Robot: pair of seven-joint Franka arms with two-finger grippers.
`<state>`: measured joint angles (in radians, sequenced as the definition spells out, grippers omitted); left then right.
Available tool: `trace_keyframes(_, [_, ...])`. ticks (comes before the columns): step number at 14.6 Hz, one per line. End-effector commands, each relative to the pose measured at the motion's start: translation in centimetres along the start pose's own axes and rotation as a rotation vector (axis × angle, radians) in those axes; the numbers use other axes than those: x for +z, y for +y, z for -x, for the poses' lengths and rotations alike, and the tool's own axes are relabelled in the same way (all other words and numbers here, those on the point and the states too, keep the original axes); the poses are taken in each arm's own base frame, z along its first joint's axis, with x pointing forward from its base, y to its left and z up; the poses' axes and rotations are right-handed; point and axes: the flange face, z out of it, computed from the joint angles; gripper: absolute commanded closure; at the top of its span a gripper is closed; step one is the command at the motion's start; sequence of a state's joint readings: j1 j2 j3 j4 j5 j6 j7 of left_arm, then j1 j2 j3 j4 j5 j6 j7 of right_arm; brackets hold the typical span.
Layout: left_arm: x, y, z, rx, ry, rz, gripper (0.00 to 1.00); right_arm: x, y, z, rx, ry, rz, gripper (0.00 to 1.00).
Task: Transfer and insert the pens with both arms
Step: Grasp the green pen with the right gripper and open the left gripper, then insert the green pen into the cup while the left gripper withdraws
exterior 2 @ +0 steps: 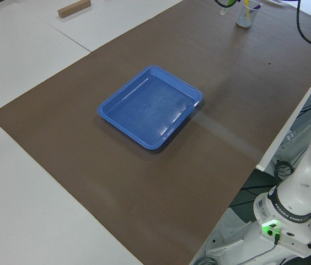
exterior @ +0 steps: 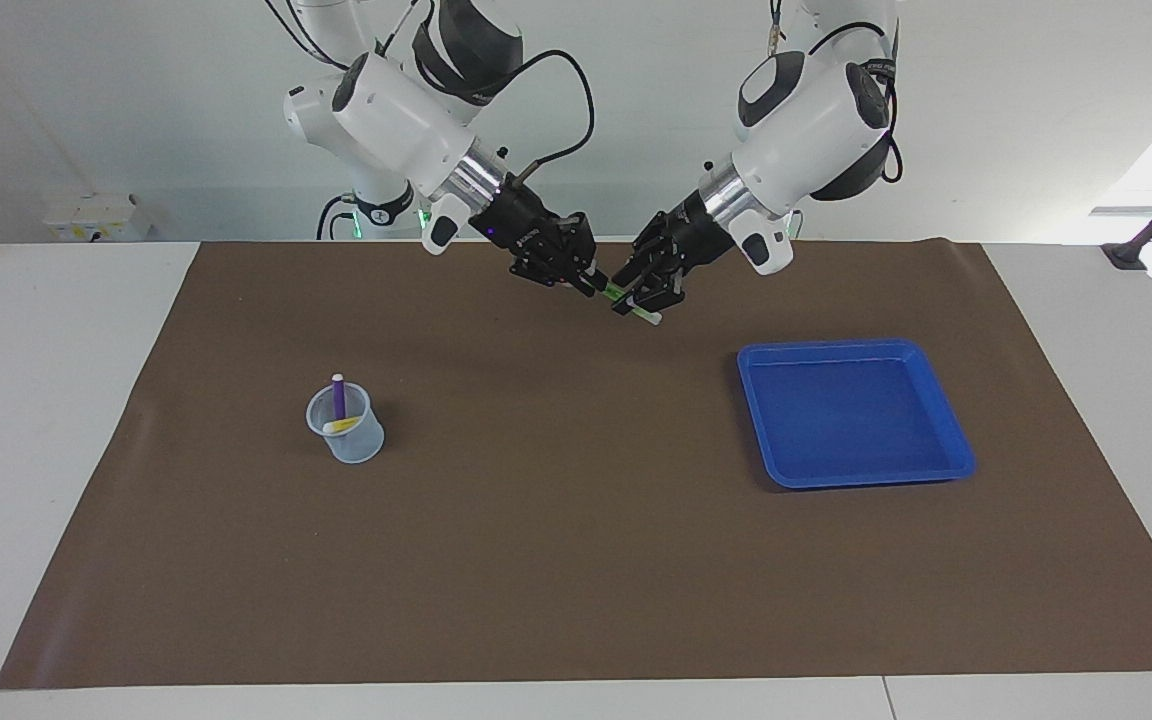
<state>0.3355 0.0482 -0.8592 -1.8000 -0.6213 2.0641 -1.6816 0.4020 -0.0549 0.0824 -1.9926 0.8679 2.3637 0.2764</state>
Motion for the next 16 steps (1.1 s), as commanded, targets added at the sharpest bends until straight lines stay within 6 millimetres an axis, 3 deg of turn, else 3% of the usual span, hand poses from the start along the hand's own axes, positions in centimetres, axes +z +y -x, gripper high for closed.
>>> trace_keyframes(1, [-1.5,0.1,-1.7,0.027,0.014,0.029,0.00,-2.8,1.8,-2.0,-0.061,-0.041,0.108,1.00])
trace_keyframes(5, [-4.0,0.7,-6.3,0.215,0.035,-0.036,0.00,-10.0,6.0,-7.0,-0.380,-0.100,0.406,1.00])
trace_keyframes(10, [-7.5,0.3,-12.2,0.587,0.189,-0.215,0.00,-15.7,12.1,-13.2,-0.605,-0.135,0.621,1.00])
trace_keyframes(12, [-8.7,0.3,-12.7,0.736,0.266,-0.298,0.00,-15.8,14.7,-14.5,-0.621,-0.158,0.631,1.00])
trace_keyframes(16, [-11.8,1.1,-13.5,0.894,0.313,-0.428,0.00,-14.4,18.2,-14.4,-0.610,-0.170,0.639,1.00])
